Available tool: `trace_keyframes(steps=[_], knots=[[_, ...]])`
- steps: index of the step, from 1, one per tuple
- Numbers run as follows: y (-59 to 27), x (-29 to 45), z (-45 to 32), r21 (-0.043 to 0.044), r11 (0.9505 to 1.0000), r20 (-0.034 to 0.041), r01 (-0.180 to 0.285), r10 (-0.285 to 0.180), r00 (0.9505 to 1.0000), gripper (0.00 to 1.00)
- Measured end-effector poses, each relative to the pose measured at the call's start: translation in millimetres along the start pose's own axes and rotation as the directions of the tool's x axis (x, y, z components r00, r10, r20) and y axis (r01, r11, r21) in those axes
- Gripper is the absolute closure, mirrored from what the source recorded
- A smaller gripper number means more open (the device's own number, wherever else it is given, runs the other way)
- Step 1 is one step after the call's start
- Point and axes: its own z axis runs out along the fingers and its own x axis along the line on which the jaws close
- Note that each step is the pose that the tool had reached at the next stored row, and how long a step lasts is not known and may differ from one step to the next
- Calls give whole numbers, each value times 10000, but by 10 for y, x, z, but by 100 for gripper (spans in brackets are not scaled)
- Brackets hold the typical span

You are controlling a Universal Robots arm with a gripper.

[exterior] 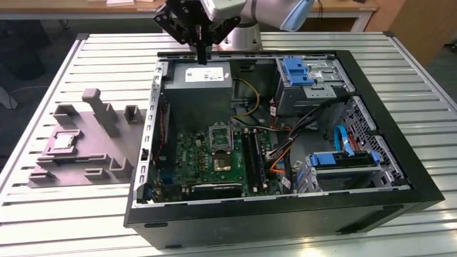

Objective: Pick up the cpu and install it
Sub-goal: 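Reach for the cpu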

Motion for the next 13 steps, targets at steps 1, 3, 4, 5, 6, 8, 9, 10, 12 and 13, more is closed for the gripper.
trace_keyframes(steps=[1,3,4,5,6,8,9,10,12,13], knots=[[0,5,0,0,10000,0,0,0,10000,89],[0,11,0,0,10000,0,1,-1,10000,89],[-1,14,0,0,10000,0,0,0,10000,89],[-1,16,-1,0,10000,0,1,-1,10000,89],[-1,18,-1,0,10000,0,1,-1,10000,89],[-2,24,-1,0,10000,-1,0,0,10000,89],[-2,26,-1,0,10000,0,0,0,10000,89],[-2,27,-1,0,10000,-1,0,0,10000,89],[-2,29,-1,0,10000,0,0,0,10000,89],[-2,31,-1,0,10000,0,-1,1,10000,89]])
